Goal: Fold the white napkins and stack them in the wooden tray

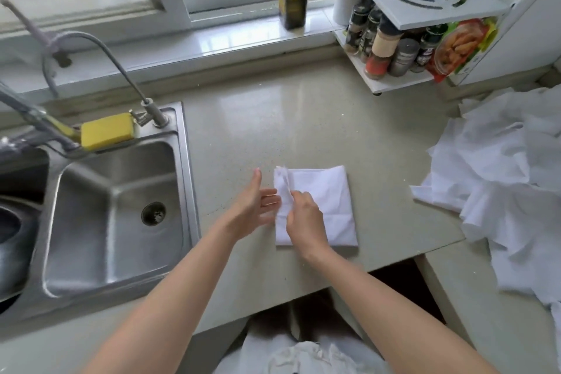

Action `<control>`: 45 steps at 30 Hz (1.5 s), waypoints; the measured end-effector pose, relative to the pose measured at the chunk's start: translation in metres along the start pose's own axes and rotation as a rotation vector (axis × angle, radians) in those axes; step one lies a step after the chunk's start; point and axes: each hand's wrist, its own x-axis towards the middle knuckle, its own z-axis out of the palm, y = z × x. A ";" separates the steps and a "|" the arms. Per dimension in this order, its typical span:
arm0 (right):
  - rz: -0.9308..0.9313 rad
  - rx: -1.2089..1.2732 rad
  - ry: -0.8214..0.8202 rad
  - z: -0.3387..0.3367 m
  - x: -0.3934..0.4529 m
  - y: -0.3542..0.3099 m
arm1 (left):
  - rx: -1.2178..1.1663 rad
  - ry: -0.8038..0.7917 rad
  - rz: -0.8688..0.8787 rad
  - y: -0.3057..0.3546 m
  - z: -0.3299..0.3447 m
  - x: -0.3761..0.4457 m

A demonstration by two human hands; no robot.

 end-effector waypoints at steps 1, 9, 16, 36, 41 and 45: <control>-0.004 -0.023 0.010 0.003 0.001 0.000 | 0.010 0.004 -0.002 0.000 -0.001 0.001; -0.068 -0.288 -0.078 0.014 0.006 0.005 | 0.071 0.028 0.043 0.000 -0.004 0.003; -0.266 -0.600 -0.122 0.002 0.002 0.015 | 0.197 0.013 0.093 0.002 -0.003 0.007; -0.752 -0.719 0.040 -0.063 -0.014 0.115 | 1.242 0.082 0.625 -0.032 0.009 -0.005; -0.642 -0.717 0.002 -0.068 -0.016 0.116 | 1.264 0.079 0.603 -0.037 0.009 -0.003; -0.588 -0.708 -0.023 -0.074 -0.017 0.123 | 1.272 0.083 0.586 -0.036 0.011 -0.006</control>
